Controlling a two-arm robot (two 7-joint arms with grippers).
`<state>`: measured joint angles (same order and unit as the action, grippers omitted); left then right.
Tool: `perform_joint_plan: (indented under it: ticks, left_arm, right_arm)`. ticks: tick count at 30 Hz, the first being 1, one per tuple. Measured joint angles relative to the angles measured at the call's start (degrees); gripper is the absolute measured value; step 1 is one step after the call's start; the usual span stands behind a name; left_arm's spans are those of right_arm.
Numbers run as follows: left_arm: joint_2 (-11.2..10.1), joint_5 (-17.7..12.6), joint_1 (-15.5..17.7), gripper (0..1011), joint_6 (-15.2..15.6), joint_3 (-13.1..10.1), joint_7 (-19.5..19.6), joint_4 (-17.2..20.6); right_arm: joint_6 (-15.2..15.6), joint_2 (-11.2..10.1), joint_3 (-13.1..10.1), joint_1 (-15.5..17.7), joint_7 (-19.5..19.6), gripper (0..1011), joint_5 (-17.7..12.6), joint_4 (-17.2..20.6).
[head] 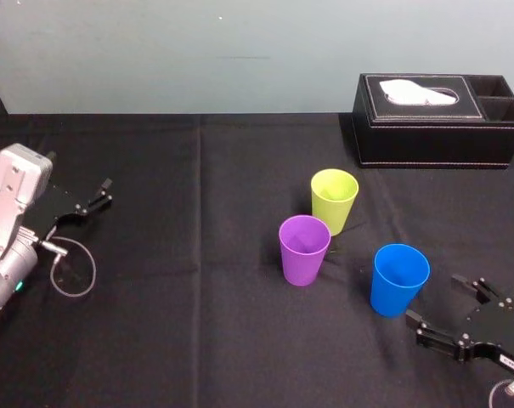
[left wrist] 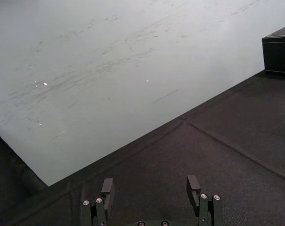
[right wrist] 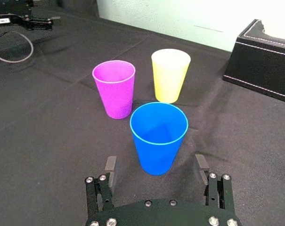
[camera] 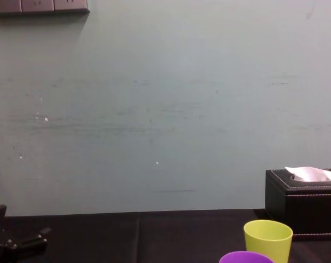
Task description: Stack the three plastic cups sequentially using one hand.
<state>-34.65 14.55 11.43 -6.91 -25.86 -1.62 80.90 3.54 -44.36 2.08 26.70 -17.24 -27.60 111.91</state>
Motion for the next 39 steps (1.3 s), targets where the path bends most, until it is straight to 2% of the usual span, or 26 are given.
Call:
perform_joint_plan:
  ticks: [9,17,39]
  left_arm:
    - [0.0,0.0,0.0,1011,0.0,0.0,0.0,0.0]
    - [0.0,0.0,0.0,1011,0.0,0.0,0.0,0.0]
    - [0.0,0.0,0.0,1012,0.0,0.0,0.0,0.0]
  right_arm:
    - [-0.07,3.55,1.75,-1.85,1.69,1004,2.52,-1.53]
    - [-2.04,6.68,2.84,-3.53,2.62,1004,5.06,-3.46]
    - [-3.33,11.15,3.93,-7.02,0.48,1004,8.23,-6.87]
